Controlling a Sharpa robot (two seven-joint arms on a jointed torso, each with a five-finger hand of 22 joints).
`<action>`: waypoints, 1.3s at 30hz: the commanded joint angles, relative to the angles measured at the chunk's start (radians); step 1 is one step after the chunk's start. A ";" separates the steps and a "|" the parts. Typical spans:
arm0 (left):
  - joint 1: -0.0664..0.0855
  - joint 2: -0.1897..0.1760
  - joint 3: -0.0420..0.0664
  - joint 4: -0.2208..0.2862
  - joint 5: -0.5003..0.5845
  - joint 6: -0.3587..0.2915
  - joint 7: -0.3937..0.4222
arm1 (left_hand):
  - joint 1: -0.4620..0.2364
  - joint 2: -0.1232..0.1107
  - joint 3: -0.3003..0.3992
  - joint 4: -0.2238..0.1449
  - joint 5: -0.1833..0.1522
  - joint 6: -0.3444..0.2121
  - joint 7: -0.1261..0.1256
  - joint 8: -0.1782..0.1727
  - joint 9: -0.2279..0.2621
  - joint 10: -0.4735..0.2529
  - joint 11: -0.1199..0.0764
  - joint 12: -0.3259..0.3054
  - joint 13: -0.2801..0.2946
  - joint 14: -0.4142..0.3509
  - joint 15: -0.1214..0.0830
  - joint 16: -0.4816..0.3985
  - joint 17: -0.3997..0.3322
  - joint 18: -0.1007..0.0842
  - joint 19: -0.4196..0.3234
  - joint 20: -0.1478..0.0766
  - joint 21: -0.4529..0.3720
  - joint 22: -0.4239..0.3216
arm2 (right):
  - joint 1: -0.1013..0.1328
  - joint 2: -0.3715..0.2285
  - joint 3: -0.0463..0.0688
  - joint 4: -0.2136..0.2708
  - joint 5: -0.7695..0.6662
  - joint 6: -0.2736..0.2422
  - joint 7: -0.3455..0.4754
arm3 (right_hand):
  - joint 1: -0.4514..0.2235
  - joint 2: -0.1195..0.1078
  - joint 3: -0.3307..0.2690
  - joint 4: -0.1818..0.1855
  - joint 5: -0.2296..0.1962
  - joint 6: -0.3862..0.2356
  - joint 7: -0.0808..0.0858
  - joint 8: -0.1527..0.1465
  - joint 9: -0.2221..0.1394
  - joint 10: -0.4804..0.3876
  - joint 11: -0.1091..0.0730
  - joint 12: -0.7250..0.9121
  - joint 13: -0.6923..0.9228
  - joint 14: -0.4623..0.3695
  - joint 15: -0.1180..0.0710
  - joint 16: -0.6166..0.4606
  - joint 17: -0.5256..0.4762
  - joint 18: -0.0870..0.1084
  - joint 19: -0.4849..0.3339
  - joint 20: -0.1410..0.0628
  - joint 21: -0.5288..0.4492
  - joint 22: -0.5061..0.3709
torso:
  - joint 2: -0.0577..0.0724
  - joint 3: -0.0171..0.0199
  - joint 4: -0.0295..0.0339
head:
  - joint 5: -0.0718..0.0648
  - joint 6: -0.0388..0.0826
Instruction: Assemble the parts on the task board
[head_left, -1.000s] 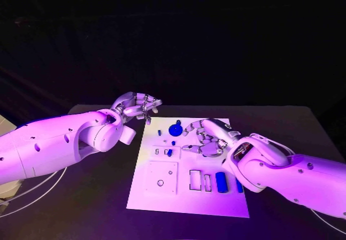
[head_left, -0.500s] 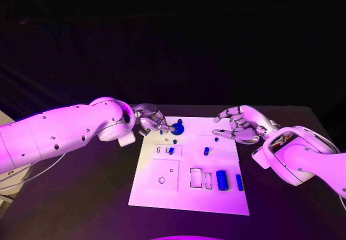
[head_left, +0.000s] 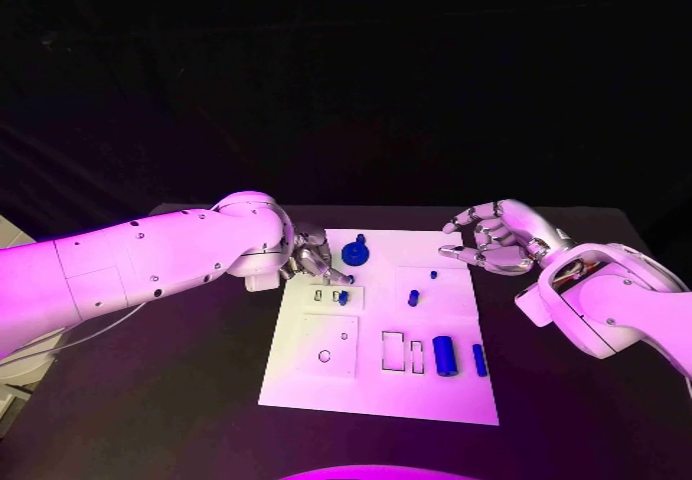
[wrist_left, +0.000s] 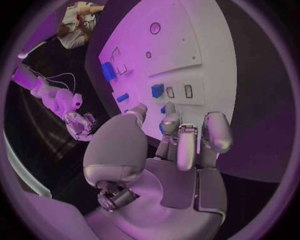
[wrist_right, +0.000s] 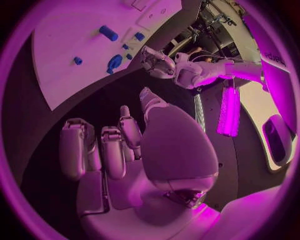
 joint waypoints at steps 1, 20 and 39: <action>0.005 0.012 -0.003 -0.007 -0.043 0.055 -0.057 | -0.011 -0.001 -0.007 -0.001 -0.001 -0.006 -0.001 0.006 0.002 -0.008 0.002 -0.001 -0.002 0.063 -0.006 -0.002 0.150 -0.015 -0.003 -0.005 0.006 0.001 | 0.001 0.003 0.000 -0.003 0.012 0.012 0.006 | 0.009 0.001 0.005 -0.002 0.005 -0.004 0.002 0.004 0.001 -0.009 0.001 -0.003 0.007 0.090 0.006 -0.005 0.218 0.018 -0.001 0.009 -0.003 0.155 | 0.001 -0.0013 -0.0012 | 0.000 -0.002; 0.005 0.055 -0.021 -0.014 -0.021 0.090 -0.048 | -0.015 0.002 -0.012 -0.001 -0.001 -0.010 0.000 0.005 0.004 -0.010 0.003 -0.003 -0.004 0.063 -0.005 -0.004 0.148 -0.015 -0.005 -0.004 0.006 0.001 | 0.001 0.022 0.000 -0.027 0.014 0.025 -0.012 | 0.010 0.001 0.006 -0.002 0.005 -0.007 0.002 0.002 0.000 -0.010 0.001 -0.005 0.005 0.089 0.006 -0.007 0.215 0.019 -0.004 0.009 -0.010 0.151 | 0.002 -0.0019 -0.0007 | -0.002 -0.010; 0.004 0.074 -0.026 -0.036 -0.012 0.093 -0.029 | 0.039 0.042 0.009 -0.005 -0.001 -0.021 0.002 0.002 0.019 -0.022 0.005 -0.008 -0.008 0.057 -0.003 -0.011 0.137 -0.012 -0.020 0.000 0.000 -0.014 | 0.001 0.035 0.000 -0.035 0.004 0.043 -0.025 | 0.020 0.004 0.014 -0.005 0.005 -0.008 0.003 0.002 -0.001 -0.012 0.001 -0.008 0.002 0.087 0.006 -0.012 0.205 0.021 -0.009 0.009 -0.022 0.146 | 0.002 -0.0008 -0.0007 | -0.007 -0.016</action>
